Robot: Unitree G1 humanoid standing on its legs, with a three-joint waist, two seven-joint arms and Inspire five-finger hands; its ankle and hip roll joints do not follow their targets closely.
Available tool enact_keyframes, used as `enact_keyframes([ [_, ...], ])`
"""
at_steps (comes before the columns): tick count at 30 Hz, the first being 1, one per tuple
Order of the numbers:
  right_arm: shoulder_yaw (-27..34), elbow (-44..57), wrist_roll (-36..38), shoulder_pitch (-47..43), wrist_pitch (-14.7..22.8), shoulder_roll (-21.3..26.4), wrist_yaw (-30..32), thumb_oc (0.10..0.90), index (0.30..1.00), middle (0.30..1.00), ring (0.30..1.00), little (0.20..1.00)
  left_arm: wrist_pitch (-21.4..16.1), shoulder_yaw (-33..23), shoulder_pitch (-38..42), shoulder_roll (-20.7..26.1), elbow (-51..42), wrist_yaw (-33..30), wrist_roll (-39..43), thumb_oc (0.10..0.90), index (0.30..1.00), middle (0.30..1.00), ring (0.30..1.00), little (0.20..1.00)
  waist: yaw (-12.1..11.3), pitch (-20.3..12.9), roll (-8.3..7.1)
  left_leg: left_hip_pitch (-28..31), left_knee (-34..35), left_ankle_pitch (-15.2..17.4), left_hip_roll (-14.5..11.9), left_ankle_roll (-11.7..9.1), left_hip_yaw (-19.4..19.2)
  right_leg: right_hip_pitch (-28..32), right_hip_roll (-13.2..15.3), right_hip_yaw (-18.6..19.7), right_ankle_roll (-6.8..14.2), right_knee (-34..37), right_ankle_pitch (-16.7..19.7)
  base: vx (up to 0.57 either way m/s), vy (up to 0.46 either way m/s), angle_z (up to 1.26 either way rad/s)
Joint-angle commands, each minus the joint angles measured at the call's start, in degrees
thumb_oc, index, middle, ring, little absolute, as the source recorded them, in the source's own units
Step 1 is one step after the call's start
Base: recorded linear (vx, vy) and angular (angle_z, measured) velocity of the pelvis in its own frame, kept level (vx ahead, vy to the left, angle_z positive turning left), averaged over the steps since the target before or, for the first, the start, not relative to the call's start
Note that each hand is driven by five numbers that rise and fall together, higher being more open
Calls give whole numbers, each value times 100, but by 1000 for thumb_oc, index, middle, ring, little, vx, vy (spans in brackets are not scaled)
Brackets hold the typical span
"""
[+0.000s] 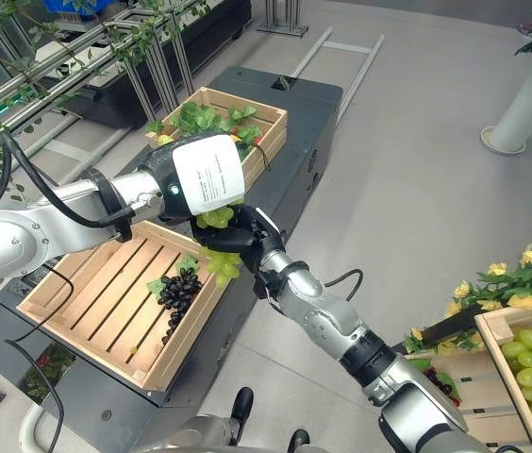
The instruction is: Pick up the fruits from the basket on one side to the basket on the other side
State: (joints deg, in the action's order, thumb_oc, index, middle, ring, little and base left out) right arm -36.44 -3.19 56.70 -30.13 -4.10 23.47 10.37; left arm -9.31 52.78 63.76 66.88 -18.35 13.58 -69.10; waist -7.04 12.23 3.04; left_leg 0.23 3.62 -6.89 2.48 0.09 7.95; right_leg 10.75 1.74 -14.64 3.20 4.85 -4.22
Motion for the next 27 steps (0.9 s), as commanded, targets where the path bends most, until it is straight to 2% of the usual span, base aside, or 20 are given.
enact_keyframes([
  [1,-23,446,23,-18,284,-476,-209,400,300,300,300,300,836,-895,52,-653,197,-529,-239,400,300,300,300,300,34,-979,-202,333,133,637,144,-59,-342,-408,170,44,103,-71,297,0,0,0],
  [10,13,395,-15,0,276,-443,-172,400,300,300,300,300,911,-995,3,-769,125,-561,-294,400,300,300,300,300,67,-978,-217,367,135,658,146,-54,-362,-407,181,55,109,-85,298,0,0,0],
  [11,50,395,-22,24,281,-429,-154,400,300,300,300,300,985,-1044,-42,-785,109,-469,-271,800,900,900,900,900,73,-979,-222,379,136,664,145,-52,-371,-399,182,62,110,-82,299,0,0,0],
  [17,164,404,-33,120,303,-322,-145,400,300,300,300,300,1148,-1257,-223,-650,109,-572,-274,800,900,900,900,900,70,-984,-229,397,137,680,148,-48,-383,-386,181,69,113,-81,290,0,0,0],
  [27,478,446,-148,398,175,63,-244,400,300,300,300,300,1481,-1570,-416,80,299,-500,-409,800,900,900,900,900,76,-958,-199,403,131,681,130,-61,-432,-395,193,73,125,-86,299,0,0,0],
])
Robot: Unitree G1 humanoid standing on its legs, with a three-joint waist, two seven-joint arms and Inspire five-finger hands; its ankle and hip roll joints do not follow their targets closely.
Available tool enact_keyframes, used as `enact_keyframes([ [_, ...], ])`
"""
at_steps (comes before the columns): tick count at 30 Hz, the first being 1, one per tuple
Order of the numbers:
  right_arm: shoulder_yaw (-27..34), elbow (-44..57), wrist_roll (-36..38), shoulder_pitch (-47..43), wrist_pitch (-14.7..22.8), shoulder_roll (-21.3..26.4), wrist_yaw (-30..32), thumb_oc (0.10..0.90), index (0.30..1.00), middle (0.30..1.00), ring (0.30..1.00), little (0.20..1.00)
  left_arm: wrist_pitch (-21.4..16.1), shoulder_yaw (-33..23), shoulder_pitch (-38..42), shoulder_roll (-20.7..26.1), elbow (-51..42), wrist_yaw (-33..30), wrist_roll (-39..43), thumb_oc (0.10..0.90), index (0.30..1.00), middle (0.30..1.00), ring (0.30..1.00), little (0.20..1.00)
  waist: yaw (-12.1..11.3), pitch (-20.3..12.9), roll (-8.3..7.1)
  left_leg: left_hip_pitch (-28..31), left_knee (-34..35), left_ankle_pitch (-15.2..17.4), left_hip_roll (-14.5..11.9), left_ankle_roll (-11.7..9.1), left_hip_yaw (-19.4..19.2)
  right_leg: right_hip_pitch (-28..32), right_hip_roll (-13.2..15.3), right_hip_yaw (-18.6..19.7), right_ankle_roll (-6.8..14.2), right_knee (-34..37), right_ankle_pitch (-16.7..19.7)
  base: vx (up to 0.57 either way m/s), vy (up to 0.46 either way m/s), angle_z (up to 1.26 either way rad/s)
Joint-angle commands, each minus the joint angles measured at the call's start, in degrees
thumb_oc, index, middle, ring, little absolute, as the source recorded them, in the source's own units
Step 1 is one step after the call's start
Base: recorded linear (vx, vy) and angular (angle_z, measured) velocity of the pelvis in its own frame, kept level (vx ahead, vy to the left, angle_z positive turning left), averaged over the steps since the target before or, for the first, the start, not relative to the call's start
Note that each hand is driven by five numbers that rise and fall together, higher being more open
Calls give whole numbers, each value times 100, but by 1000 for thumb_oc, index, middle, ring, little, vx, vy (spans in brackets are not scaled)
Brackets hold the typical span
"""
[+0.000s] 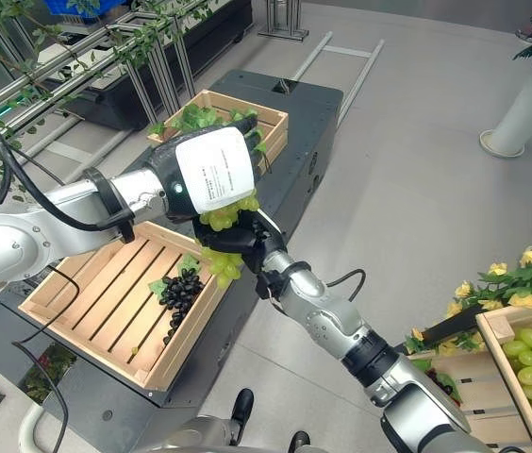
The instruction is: Pick up the fruits from the basket on one side to the basket on the other side
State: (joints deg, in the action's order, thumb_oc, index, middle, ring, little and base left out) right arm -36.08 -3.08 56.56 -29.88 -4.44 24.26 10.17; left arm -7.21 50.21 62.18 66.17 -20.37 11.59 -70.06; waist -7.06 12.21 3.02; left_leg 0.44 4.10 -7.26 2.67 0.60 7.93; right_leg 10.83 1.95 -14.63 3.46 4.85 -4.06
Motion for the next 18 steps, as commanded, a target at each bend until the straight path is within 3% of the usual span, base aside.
enact_keyframes([
  [1,479,447,-174,413,191,46,-247,400,300,300,300,300,1337,-1348,-281,254,555,-341,-285,800,900,900,900,900,80,-955,-195,380,84,715,112,-112,-441,-403,173,73,104,-82,287,0,0,0],
  [6,716,446,-273,605,116,349,-328,400,300,300,300,300,1754,-1513,-292,697,813,-660,110,800,900,900,900,900,108,-966,-204,386,90,724,97,-122,-484,-403,172,78,122,-64,296,0,0,0],
  [18,1503,511,-568,1304,112,683,-358,400,300,300,300,300,1915,-2229,-771,1139,1403,-1567,1007,800,900,900,900,900,281,-960,-239,420,90,784,50,-106,-660,-413,142,210,156,-13,325,0,3,0],
])
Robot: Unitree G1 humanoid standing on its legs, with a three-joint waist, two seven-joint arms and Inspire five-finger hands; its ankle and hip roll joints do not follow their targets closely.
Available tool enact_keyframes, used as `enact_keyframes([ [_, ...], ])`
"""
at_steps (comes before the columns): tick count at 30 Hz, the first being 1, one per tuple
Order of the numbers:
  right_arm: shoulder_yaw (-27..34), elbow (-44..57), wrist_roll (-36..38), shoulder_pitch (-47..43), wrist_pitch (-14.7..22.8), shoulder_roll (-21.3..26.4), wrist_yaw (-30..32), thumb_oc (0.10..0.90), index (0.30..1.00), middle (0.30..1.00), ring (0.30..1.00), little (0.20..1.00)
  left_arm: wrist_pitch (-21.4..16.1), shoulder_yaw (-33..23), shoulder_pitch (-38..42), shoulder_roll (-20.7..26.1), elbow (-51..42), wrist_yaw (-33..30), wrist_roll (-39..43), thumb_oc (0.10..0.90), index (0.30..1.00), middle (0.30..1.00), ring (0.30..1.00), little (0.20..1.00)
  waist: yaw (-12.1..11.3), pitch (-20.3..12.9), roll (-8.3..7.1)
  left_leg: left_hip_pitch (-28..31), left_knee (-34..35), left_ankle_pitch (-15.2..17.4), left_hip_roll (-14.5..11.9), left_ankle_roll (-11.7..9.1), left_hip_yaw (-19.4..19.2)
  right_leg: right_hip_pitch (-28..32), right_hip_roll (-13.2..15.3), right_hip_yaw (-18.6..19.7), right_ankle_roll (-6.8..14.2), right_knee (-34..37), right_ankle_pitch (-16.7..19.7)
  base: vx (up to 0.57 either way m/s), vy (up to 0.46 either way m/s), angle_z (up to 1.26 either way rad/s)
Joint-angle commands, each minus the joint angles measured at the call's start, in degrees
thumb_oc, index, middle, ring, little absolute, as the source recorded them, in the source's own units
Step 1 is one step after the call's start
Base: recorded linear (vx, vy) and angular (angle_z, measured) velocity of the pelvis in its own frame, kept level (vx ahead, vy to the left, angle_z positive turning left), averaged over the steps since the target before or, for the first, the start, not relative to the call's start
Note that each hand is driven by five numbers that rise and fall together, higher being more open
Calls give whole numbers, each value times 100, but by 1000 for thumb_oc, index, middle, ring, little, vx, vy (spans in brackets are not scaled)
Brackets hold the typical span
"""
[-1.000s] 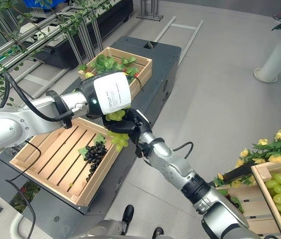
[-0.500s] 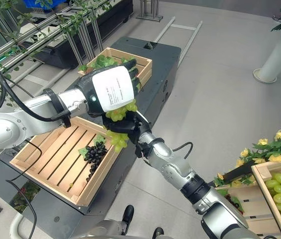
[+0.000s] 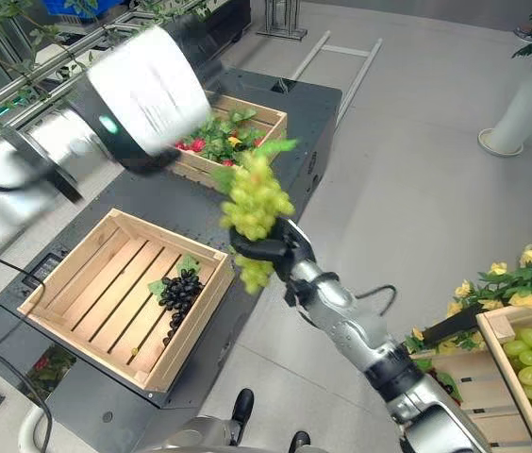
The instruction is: Pick up the fruits from the basket on one side to the basket on the other side
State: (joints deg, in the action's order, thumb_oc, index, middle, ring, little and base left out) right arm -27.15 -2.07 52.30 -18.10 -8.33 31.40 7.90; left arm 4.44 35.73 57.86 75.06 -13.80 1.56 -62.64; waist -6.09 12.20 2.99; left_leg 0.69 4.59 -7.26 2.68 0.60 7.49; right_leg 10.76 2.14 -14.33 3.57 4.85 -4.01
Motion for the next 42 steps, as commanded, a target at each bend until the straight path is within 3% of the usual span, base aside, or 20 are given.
enact_keyframes([
  [1,642,409,-144,159,504,-13,-135,400,300,300,300,300,747,-845,-408,245,794,-647,284,800,900,900,900,900,196,-961,-232,397,41,788,45,-106,-629,-406,121,191,148,-11,322,0,26,-4],
  [15,1238,349,-263,766,726,12,-161,400,300,300,300,300,433,-1709,-1424,-143,1010,-1997,1397,800,900,900,900,900,573,-1026,-235,425,41,901,-36,-84,-910,-528,25,566,176,15,357,-5,31,-14],
  [19,1251,378,-347,828,737,-41,-124,400,300,300,300,300,78,-1843,-1634,-514,874,-2447,1651,800,900,900,900,900,681,-1038,-251,421,41,930,-66,-69,-979,-583,-17,715,177,15,367,-9,25,-21],
  [30,1056,411,-412,704,722,-231,-114,400,300,300,300,300,-157,-2003,-1886,-1605,750,-3369,2894,800,900,900,900,900,881,-1023,-322,390,41,941,-86,-37,-1082,-701,-114,1049,159,15,446,-11,16,-29],
  [35,944,540,-476,723,590,-262,-603,400,300,300,300,300,-723,-2258,-2213,-2196,832,-3724,4042,800,900,900,900,900,955,-985,-359,403,41,962,-97,-21,-1170,-727,-148,1176,163,15,465,-6,10,-31],
  [37,854,564,-496,671,492,-265,-1081,400,300,300,300,300,-1209,-2346,-2385,-2684,986,-3833,4450,800,900,900,900,900,986,-946,-393,448,41,1011,-106,-8,-1206,-706,-161,1224,164,15,438,-16,1,-18],
  [42,689,673,-574,449,451,-59,-2359,400,300,300,300,300,-1574,-2390,-2554,-3218,1168,-3721,5030,800,900,900,900,900,1003,-942,-458,468,41,1020,-111,-14,-1221,-700,-199,1302,156,15,435,-25,-3,-15],
])
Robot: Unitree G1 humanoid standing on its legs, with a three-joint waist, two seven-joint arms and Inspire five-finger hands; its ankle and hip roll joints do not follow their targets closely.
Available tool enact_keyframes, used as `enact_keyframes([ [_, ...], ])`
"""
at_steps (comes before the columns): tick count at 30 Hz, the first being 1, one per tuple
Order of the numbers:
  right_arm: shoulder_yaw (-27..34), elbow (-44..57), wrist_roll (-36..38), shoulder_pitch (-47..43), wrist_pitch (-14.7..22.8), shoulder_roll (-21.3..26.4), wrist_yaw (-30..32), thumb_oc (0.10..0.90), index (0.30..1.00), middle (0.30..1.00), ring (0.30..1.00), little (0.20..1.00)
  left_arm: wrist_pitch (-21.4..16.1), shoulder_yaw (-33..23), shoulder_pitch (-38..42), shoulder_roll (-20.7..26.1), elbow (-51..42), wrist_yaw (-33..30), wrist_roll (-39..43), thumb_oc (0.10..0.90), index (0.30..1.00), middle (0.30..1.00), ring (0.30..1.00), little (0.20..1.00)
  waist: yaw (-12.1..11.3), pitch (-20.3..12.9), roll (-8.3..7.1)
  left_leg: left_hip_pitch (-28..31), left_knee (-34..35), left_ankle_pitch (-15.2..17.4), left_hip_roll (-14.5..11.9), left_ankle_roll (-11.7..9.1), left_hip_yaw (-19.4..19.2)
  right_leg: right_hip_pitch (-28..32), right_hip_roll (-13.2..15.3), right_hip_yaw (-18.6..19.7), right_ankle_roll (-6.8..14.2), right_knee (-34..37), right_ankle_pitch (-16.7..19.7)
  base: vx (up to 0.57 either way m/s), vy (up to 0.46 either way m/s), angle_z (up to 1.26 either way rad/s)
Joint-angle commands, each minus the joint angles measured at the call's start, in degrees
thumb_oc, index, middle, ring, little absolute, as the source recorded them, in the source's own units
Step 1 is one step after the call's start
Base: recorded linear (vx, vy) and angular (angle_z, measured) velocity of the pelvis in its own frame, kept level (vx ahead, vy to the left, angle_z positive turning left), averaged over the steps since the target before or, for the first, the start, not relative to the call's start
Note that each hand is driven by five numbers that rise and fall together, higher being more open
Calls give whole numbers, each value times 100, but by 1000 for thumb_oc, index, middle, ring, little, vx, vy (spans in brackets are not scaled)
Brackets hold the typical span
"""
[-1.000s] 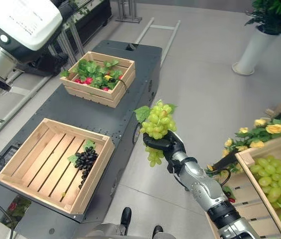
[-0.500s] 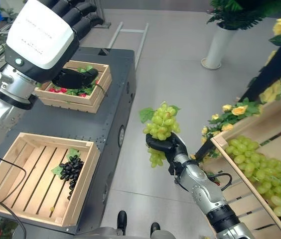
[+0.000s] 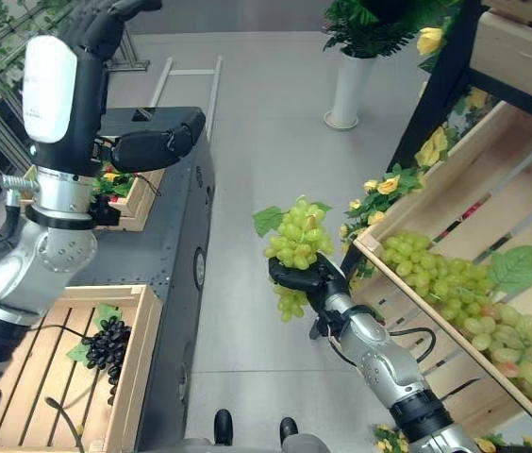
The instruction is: Pick up the fruits from the basket on one side to the basket on the other side
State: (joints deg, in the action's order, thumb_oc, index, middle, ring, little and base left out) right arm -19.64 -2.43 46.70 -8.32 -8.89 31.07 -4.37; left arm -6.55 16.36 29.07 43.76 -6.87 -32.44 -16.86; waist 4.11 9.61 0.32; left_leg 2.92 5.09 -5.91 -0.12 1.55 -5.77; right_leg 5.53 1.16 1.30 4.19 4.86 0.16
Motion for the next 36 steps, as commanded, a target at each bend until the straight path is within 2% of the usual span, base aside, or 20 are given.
enact_keyframes([
  [1,-77,740,31,-579,444,50,-1359,400,300,300,300,300,-492,-444,302,-150,555,-320,515,800,900,900,900,900,-12,-682,-202,256,-9,888,164,-111,101,-170,-112,-246,91,14,15,-23,5,-5],
  [3,-86,778,36,-627,401,105,-1539,400,300,300,300,300,-548,-430,295,-196,645,-299,570,800,900,900,900,900,-7,-681,-212,268,-9,892,159,-108,94,-162,-119,-232,89,14,12,-14,5,-5],
  [5,-84,944,104,-645,314,276,-1969,400,300,300,300,300,-632,-439,200,-322,841,-306,759,800,900,900,900,900,25,-679,-246,284,-9,891,150,-106,75,-158,-136,-186,84,9,7,-21,18,-10],
  [10,-77,1248,-313,-555,227,484,-2410,400,300,300,300,300,-685,-474,30,-486,1103,-394,812,800,900,900,900,900,102,-612,-268,327,-9,891,144,-82,23,-172,-150,-63,95,-38,14,-19,39,-12],
  [14,5,1502,-615,-474,362,723,-2600,400,300,300,300,300,-694,-515,-62,-492,1147,-365,863,800,900,900,900,900,154,-562,-278,366,-9,903,138,-70,-27,-168,-152,-4,112,-52,25,10,44,-15],
  [18,390,1879,-606,-570,573,1286,-2978,400,300,300,300,300,-753,-566,-120,-405,1317,-305,1095,800,900,900,900,900,259,-474,-298,410,-12,910,130,-64,-114,-198,-165,94,137,-127,33,-3,52,-11],
  [24,929,2025,-475,-645,685,1847,-3200,400,300,300,300,300,-738,-573,-143,-364,1514,-159,1219,800,900,900,900,900,379,-397,-325,455,-35,931,130,-50,-191,-230,-181,206,161,-209,42,4,36,-10],
  [25,1024,2043,-484,-645,674,1912,-3176,400,300,300,300,300,-629,-562,-127,-367,1586,-194,1153,800,900,900,900,900,392,-382,-336,439,-46,907,125,-54,-227,-266,-184,239,157,-227,76,10,30,-15],
  [31,1425,2047,-581,-644,927,2096,-3043,400,300,300,300,300,-624,-558,-90,-411,1864,-156,1283,800,900,900,900,900,511,-349,-338,496,-58,949,118,-49,-321,-246,-185,315,183,-205,103,8,28,-17],
  [36,1799,2097,-982,-599,1233,2185,-2908,400,300,300,300,300,-645,-545,-67,-532,2042,-138,1235,800,900,900,900,900,634,-339,-308,566,-44,1010,112,-34,-382,-214,-200,378,210,-199,76,27,39,-11],
])
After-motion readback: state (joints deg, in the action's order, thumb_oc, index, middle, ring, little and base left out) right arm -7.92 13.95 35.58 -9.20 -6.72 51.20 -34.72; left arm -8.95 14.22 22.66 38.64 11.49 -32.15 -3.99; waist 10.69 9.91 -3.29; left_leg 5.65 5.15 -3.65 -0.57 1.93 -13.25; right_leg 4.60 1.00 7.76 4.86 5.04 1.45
